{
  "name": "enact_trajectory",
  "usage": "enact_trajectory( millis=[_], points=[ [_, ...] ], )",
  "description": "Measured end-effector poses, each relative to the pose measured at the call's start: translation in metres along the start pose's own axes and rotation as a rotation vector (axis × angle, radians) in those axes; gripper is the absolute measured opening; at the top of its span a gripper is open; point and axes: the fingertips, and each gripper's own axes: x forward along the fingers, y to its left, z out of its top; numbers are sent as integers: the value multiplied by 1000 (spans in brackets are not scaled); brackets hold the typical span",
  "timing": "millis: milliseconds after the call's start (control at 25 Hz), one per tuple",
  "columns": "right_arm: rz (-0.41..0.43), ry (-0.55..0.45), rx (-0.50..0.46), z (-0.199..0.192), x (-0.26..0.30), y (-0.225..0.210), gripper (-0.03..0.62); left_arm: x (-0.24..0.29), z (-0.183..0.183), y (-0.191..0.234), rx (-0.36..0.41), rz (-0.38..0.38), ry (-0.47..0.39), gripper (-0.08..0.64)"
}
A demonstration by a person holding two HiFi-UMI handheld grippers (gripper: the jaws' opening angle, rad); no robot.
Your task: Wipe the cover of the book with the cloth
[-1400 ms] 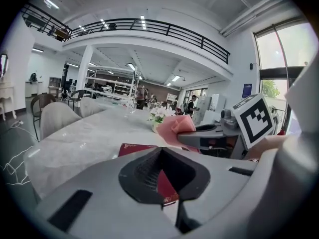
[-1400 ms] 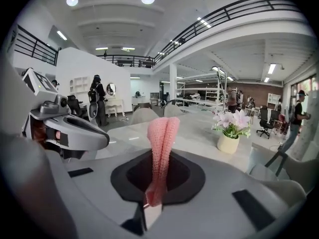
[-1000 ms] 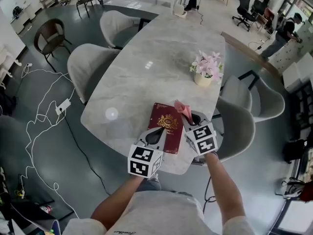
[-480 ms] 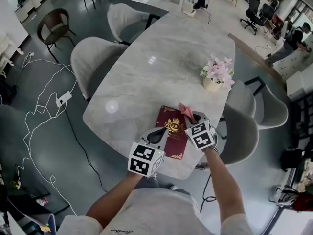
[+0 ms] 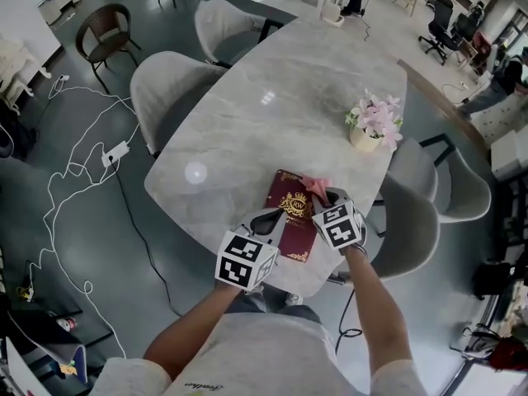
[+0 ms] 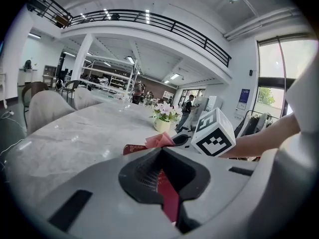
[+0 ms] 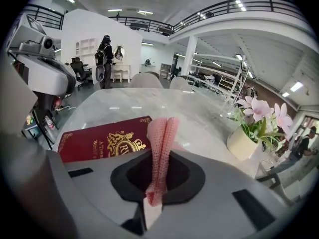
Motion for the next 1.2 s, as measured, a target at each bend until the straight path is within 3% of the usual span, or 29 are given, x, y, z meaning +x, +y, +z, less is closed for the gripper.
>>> enact_trajectory(
  millis=[440,1200],
  points=[
    [81,-22,-25,-10,-14,20,18,-14,-10,-10,-42,76,-41,8],
    [196,-59,-89,-27,-38,58,18,-36,-36,-26,-49,219,-54,8]
  ],
)
